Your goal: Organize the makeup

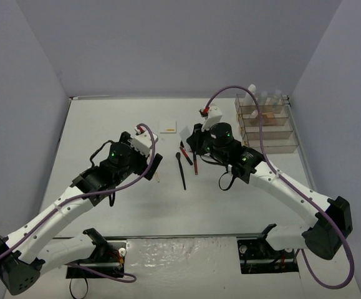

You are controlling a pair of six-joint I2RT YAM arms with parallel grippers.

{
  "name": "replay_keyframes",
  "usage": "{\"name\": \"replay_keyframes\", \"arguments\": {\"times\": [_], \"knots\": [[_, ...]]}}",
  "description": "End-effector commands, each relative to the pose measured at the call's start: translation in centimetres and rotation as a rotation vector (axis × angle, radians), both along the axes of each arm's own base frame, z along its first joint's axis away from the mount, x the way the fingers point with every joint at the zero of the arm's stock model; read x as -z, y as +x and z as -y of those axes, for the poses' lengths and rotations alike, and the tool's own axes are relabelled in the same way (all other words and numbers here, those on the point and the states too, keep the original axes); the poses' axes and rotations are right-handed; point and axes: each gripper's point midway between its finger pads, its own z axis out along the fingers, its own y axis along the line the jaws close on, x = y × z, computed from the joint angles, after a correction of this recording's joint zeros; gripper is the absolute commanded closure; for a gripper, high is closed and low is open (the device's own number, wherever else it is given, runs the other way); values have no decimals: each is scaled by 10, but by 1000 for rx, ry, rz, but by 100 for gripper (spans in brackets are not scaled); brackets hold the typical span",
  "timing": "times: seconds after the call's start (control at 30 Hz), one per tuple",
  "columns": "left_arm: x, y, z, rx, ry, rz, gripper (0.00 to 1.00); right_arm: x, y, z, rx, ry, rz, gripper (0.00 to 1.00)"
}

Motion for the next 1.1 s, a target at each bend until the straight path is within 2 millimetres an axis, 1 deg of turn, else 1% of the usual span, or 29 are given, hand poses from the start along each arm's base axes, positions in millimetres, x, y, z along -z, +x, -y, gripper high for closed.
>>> {"name": "replay_keyframes", "arguments": {"times": [0.0, 0.1, 0.17, 0.23, 0.27, 0.37, 0.4, 0.53, 0.67, 0.8, 0.93, 0.97, 1.0, 1.07], "knots": [[-29, 17, -42, -290, -36, 85, 3, -47, 37, 53, 210, 26, 123, 100], [-32, 20, -60, -395, -30, 103, 3, -46, 55, 88, 324, -9, 132, 100], [-36, 21, -67, -435, -41, 114, 3, -46, 62, 103, 375, -26, 138, 100], [-38, 23, -76, -486, -58, 115, 3, -47, 75, 129, 455, -38, 138, 100], [-40, 25, -79, -500, -72, 114, 3, -46, 78, 136, 476, -44, 136, 100], [-43, 34, -92, -541, -117, 75, 3, -46, 91, 162, 544, -60, 137, 100], [-44, 37, -97, -557, -139, 64, 3, -46, 96, 175, 577, -64, 135, 100], [-48, 49, -118, -617, -175, 51, 3, -44, 107, 203, 646, -75, 126, 100], [-48, 53, -134, -654, -196, 64, 3, -44, 116, 229, 715, -81, 122, 100], [-42, 54, -145, -677, -200, 66, 3, -42, 124, 249, 773, -81, 114, 100], [-34, 55, -153, -692, -187, 54, 3, -45, 132, 272, 844, -82, 114, 100], [-33, 55, -154, -693, -183, 53, 3, -45, 135, 276, 860, -79, 113, 100], [-34, 55, -155, -695, -176, 55, 3, -41, 138, 279, 868, -83, 104, 100], [-36, 53, -162, -716, -167, 71, 3, -42, 143, 287, 898, -84, 102, 100]]}}
